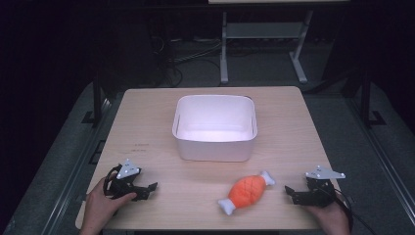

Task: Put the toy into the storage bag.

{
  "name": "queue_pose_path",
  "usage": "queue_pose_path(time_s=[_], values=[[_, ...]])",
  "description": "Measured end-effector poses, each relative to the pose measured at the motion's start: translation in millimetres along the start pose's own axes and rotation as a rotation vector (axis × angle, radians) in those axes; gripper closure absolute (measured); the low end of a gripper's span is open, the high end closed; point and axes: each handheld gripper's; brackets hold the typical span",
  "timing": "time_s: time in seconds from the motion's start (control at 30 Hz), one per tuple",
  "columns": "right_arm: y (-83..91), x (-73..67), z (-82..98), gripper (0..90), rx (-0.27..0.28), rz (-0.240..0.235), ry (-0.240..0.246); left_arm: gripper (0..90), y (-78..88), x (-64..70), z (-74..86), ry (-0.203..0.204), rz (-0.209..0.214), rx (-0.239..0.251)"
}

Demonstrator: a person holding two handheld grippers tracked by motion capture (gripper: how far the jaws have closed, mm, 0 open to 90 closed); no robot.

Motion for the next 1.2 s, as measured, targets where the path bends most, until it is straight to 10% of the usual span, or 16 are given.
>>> queue_pose_path(time_s=[0.27,0.6,1.2], values=[[4.4,-1.5,-1.9,19.6,-0.016,-0.019,0.016,13.0,0.0,0.0,0.0,0.002,0.0,0.001],[20.2,-11.3,-12.7,89.5,0.001,-0.116,0.055,13.0,0.0,0.1,0.1,0.003,-0.001,0.001],[10.8,-29.6,-32.7,89.7,0.012,-0.275,0.127,13.1,0.2,0.3,0.3,0.004,-0.002,0.002]])
Point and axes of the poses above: each handheld gripper's, and its own axes: y roughly backward along the jaws, z roughly out of its underside, x roughly to its right, and after that the axes turned 10 degrees about y, right-handed
